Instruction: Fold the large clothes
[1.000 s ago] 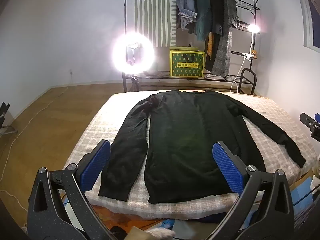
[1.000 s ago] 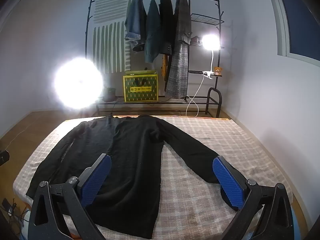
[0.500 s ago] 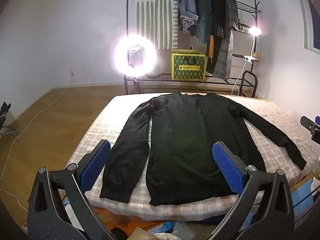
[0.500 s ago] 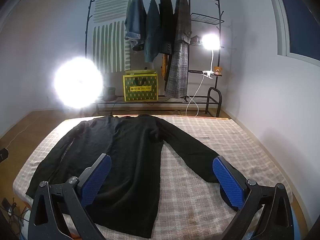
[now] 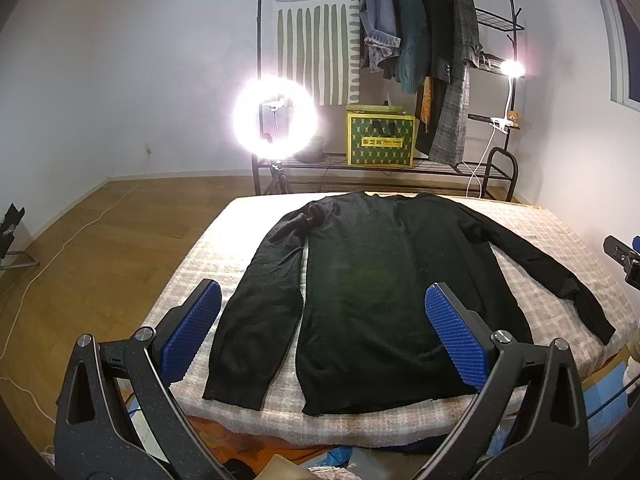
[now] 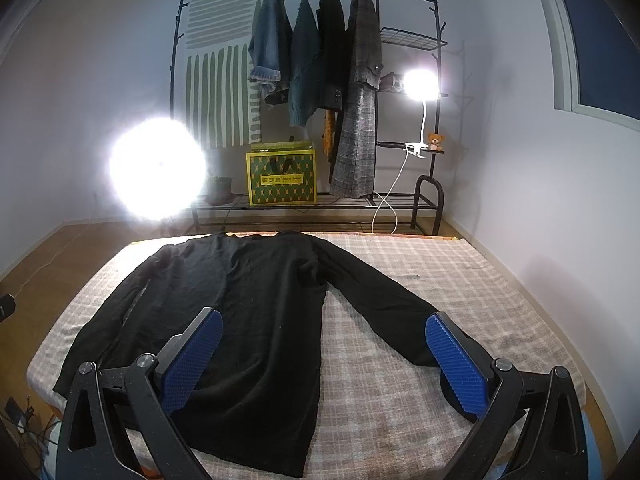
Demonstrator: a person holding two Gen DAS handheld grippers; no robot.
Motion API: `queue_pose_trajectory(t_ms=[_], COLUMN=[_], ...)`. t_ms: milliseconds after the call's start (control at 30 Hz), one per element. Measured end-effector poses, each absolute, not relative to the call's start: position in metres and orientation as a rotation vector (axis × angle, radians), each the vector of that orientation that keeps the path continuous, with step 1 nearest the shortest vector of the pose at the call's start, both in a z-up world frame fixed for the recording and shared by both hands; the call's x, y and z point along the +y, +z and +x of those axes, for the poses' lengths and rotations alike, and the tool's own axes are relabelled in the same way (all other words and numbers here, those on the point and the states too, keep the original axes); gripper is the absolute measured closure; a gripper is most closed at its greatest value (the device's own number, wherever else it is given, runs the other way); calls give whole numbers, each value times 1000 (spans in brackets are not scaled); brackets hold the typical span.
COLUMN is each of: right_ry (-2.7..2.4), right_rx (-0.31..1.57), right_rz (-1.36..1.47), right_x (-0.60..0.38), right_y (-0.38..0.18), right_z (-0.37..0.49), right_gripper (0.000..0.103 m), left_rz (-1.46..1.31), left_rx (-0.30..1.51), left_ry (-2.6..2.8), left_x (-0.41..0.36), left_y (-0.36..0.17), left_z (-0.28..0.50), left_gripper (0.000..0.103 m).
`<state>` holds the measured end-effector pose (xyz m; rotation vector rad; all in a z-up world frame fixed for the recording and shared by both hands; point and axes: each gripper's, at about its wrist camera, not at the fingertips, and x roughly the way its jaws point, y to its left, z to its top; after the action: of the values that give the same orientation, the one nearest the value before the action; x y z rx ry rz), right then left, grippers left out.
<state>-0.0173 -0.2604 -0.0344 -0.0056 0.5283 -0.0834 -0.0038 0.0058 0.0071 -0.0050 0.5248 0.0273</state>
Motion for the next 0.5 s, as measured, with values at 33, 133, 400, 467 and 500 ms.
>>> queue_pose_trajectory(t_ms=[33,133,400,467,500], right_ry=[-84,-84,-83,-84,-84], right_rx=[528,527,527,526,526], right_rz=[-5,-6,-5,-5,-5], right_x=[-261,-260,-260,-260,-260], right_y=[-34,-33,-33,-33,-33], right_z=[-17,-18,-18,-18,-18], right_gripper=[0,0,0,0,0], left_rz=[-5,-4,-3,-3,-3], left_rx=[525,524,523,523,523], left_ry=[28,29,30,30,30], left_x=[6,6,8,8,8], left_y=[7,7,8,8,8], left_z=[-4,-4,-4,-4,-4], left_gripper=[0,0,0,0,0])
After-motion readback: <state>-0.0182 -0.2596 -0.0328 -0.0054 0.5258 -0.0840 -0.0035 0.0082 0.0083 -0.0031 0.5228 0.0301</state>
